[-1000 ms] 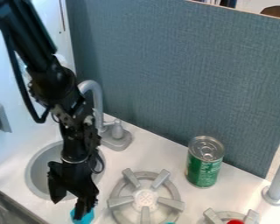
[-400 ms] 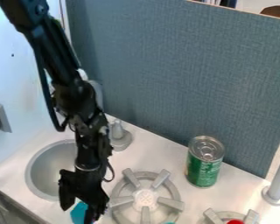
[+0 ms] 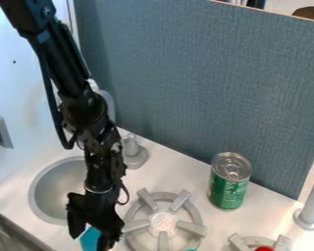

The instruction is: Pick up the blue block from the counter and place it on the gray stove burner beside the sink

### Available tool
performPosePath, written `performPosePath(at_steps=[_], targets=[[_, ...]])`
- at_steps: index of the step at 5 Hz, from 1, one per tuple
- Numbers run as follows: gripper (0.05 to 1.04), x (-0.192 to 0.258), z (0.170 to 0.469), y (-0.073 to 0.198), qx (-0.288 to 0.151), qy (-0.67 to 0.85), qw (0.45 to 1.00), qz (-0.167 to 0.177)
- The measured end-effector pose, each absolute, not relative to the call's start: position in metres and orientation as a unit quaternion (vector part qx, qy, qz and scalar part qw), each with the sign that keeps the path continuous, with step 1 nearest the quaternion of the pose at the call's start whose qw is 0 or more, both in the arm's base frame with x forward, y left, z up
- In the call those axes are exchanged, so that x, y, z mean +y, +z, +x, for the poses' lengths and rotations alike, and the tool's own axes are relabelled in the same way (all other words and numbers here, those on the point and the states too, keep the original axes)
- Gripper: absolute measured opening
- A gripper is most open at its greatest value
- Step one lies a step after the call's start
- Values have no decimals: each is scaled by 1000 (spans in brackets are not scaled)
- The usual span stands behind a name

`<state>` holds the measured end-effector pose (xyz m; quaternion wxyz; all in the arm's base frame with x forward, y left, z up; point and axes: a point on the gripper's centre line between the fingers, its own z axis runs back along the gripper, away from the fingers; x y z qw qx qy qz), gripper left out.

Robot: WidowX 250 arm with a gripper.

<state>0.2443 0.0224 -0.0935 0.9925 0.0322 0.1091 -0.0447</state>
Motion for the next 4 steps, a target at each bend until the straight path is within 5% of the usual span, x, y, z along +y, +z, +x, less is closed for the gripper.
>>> performPosePath(at_steps=[2,3,4], targets=[[948,40,243,-106,142,-21,988,47],[693,42,240,-105,150,-25,987,44],[657,37,241,-89,138,-38,989,27]])
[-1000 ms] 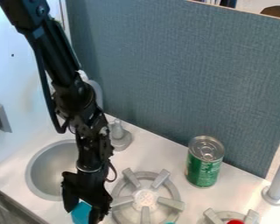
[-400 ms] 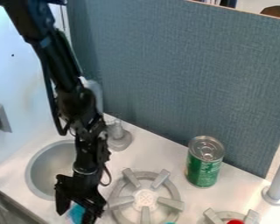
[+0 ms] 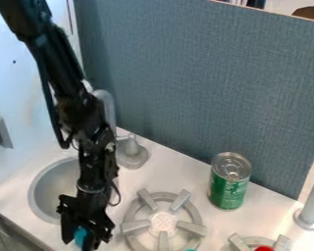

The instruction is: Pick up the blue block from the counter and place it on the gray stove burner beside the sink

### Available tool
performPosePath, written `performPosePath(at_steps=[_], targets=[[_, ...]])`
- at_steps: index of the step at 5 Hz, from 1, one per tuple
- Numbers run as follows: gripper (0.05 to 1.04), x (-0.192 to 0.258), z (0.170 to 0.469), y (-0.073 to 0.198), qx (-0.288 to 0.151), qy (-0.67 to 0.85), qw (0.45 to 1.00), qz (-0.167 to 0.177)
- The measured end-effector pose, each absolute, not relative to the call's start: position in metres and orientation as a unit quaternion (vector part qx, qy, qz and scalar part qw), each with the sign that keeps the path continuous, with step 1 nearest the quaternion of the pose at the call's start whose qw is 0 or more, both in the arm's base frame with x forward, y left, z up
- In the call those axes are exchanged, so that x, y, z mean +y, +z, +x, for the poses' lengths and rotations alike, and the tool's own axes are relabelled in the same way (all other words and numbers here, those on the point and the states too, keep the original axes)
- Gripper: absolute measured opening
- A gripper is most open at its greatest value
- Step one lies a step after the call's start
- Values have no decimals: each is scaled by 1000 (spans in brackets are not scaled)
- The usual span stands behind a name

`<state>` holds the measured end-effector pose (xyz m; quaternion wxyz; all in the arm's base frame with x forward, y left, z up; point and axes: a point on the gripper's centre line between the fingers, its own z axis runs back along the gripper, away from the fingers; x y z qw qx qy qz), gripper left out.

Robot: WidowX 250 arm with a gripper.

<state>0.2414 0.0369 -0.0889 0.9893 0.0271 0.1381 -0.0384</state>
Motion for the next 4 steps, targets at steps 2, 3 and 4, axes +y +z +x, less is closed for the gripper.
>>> performPosePath(at_steps=[2,3,4], targets=[[657,11,261,-44,115,-81,990,7],[657,-12,292,-41,94,-97,991,7],[657,-26,306,-50,103,-111,989,5]])
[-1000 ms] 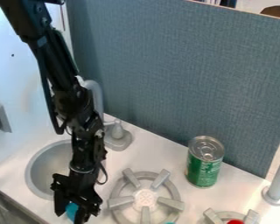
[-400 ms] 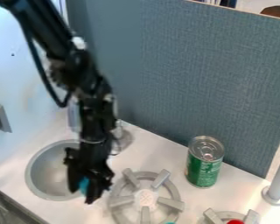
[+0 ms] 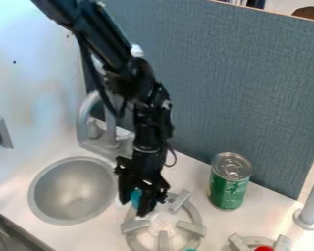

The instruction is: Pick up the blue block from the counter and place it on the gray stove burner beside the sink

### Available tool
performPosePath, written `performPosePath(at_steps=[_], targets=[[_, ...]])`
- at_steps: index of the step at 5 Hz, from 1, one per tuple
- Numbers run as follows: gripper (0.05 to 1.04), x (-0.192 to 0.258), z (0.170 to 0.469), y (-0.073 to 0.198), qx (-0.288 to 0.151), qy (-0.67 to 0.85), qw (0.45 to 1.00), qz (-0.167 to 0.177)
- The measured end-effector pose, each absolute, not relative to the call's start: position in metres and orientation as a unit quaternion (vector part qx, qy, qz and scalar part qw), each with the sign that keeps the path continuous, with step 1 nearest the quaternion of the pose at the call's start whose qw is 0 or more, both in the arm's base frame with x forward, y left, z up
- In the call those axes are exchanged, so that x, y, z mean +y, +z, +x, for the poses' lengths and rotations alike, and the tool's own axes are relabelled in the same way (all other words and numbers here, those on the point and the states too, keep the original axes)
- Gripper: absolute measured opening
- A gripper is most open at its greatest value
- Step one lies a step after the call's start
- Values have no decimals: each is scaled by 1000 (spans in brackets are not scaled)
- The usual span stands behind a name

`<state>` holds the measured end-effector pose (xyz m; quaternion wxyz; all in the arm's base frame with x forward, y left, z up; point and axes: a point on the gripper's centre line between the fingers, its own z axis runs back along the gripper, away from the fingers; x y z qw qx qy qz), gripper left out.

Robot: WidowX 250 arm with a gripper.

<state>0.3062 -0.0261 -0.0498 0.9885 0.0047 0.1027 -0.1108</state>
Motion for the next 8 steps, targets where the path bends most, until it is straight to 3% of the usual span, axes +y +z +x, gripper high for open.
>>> performPosePath(at_steps=[2,5,6,7,8], targets=[[657,-47,325,-71,125,-133,983,17],[657,-59,323,-88,154,-140,978,16],[727,-58,323,-89,155,-139,978,17],[985,-56,320,-92,166,-134,977,26],[1005,-59,314,-81,161,-124,979,30]])
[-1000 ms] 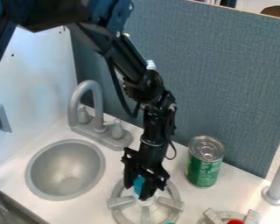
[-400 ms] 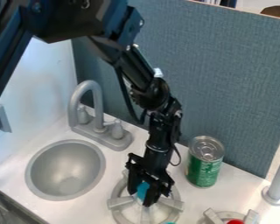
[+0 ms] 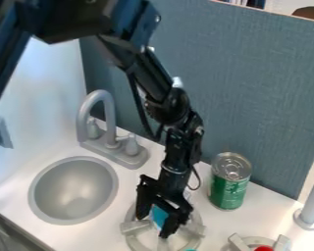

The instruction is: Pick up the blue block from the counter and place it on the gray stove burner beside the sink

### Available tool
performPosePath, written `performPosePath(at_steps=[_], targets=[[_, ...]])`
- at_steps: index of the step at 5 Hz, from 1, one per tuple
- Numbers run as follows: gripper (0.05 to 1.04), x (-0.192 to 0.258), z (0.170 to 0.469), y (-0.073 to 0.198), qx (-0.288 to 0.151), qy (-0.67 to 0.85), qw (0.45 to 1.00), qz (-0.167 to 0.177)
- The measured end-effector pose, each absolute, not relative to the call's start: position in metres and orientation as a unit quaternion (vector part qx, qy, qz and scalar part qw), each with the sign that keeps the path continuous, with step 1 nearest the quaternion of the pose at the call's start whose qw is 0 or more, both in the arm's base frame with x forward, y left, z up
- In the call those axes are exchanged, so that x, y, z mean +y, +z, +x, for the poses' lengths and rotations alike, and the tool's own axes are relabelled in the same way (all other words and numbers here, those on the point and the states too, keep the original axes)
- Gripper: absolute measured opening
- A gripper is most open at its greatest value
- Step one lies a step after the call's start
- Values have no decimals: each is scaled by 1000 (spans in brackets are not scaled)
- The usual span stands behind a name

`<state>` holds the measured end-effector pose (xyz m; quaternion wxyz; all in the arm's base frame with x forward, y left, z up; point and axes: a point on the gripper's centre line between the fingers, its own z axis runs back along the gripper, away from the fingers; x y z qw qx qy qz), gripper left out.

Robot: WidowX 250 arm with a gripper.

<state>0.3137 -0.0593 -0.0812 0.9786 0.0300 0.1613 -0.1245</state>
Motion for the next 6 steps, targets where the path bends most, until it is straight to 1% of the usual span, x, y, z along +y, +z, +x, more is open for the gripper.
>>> performPosePath(at_steps=[1,2,3,4,5,6], targets=[[1001,-64,324,-57,139,-130,981,29],[1001,-73,343,-40,127,-149,980,28],[1001,-93,355,-22,119,-180,976,29],[1001,-110,365,-9,105,-195,975,13],[1001,-121,379,9,84,-203,975,11],[1001,-131,393,15,75,-210,975,9]])
